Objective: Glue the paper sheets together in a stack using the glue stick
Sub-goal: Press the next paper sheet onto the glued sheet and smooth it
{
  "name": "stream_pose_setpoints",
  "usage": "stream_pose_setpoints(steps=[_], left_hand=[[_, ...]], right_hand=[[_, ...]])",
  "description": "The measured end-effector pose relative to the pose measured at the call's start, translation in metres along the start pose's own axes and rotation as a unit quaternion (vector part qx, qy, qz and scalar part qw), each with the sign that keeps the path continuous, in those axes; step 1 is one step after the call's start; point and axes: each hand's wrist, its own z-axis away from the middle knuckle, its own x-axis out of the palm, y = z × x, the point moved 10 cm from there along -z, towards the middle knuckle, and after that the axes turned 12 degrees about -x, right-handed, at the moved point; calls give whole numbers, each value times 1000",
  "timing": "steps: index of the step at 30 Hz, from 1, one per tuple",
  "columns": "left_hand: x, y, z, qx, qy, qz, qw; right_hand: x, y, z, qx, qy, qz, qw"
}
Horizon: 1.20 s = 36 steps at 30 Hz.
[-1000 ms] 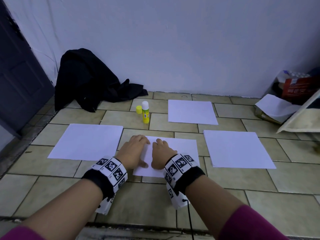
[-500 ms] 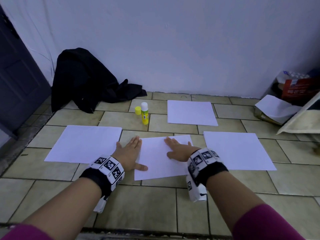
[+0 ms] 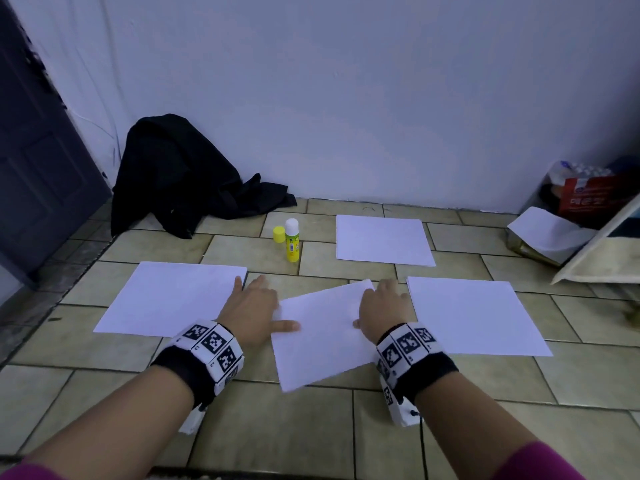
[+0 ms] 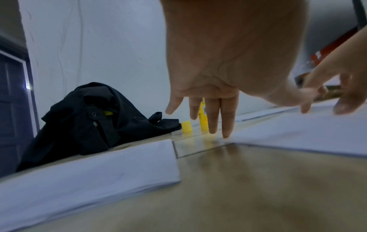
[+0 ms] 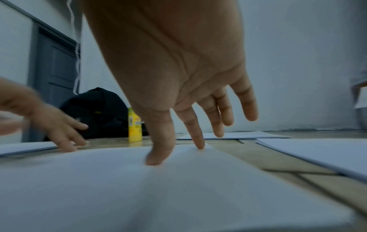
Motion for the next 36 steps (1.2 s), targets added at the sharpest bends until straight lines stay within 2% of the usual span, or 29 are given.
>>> stream_pose_setpoints(steps=[2, 4, 6, 9, 12, 16, 19, 21, 24, 27, 32, 36], left_hand=[[-10, 9, 4, 30, 19, 70, 997], [-11, 25, 8, 74, 1, 134, 988], [-5, 41, 12, 99, -9, 109, 989], [5, 48, 9, 82, -11, 36, 996], [1, 44, 10, 68, -7, 21, 997], [4, 25, 8, 15, 0, 48, 999], [21, 17, 4, 3, -52, -7, 999], [24, 16, 3, 8, -62, -46, 997], [24, 13, 3, 13, -54, -87, 995], [23, 12, 4, 9, -53, -90, 994], [23, 9, 6, 7, -55, -82, 995], [20, 11, 9, 9, -47, -95, 994]], right_hand=[[2, -15, 2, -6, -7, -15, 1000], [6, -32, 1, -32, -16, -48, 998], [8, -58, -5, -98, 1, -82, 992], [7, -83, -7, -185, 20, -165, 969], [1, -83, -8, -210, 24, -227, 951], [-1, -87, -9, -219, 17, -201, 955], [3, -105, -8, -251, -20, -169, 953], [6, -118, -5, -276, -48, -161, 946], [8, -111, -5, -249, -67, -207, 944], [10, -76, -9, -192, -55, -246, 948], [19, -14, -15, -116, -38, -250, 960], [15, -10, -15, -116, -35, -217, 969]])
